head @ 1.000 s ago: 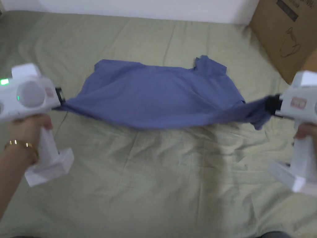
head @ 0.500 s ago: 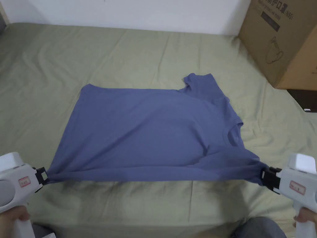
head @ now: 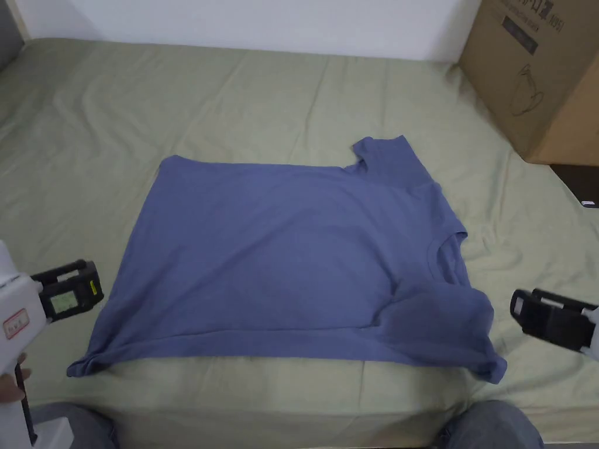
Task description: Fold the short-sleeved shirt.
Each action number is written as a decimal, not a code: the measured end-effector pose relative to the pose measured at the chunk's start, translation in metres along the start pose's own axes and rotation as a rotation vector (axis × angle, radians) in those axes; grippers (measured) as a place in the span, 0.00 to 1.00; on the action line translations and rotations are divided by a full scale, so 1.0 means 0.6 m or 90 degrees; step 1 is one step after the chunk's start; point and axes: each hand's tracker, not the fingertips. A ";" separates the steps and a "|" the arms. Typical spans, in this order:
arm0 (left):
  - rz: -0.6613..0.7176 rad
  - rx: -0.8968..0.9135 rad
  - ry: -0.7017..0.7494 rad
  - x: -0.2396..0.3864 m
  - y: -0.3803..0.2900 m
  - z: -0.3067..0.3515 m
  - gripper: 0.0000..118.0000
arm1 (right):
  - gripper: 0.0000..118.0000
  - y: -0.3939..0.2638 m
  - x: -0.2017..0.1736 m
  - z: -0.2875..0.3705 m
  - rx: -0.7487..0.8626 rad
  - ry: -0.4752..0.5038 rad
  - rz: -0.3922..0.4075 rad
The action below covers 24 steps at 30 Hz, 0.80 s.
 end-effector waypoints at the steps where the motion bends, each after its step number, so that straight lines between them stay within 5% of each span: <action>1: -0.016 0.030 -0.012 0.011 0.007 0.008 1.00 | 0.94 0.013 -0.009 0.013 0.038 0.004 0.010; 4: -0.059 0.102 -0.015 0.054 0.016 0.023 1.00 | 0.94 0.035 -0.055 0.048 0.167 -0.011 0.041; 11: -0.114 0.201 -0.030 0.127 0.013 0.049 0.96 | 0.92 0.039 -0.137 0.056 0.212 0.042 0.059; 14: -0.116 0.202 -0.041 0.143 0.013 0.051 0.61 | 0.69 0.034 -0.159 0.052 0.197 0.078 0.052; 15: -0.116 0.202 -0.043 0.146 0.012 0.050 0.38 | 0.46 0.032 -0.165 0.050 0.194 0.083 0.051; 17: -0.117 0.198 -0.056 0.151 0.011 0.049 0.17 | 0.05 0.028 -0.175 0.047 0.189 0.087 0.049; 20: -0.116 0.185 -0.071 0.157 0.007 0.047 0.00 | 0.00 0.023 -0.188 0.043 0.174 0.090 0.068; 24: -0.104 0.176 -0.087 0.161 -0.003 0.042 0.00 | 0.00 0.019 -0.192 0.035 0.176 0.086 0.072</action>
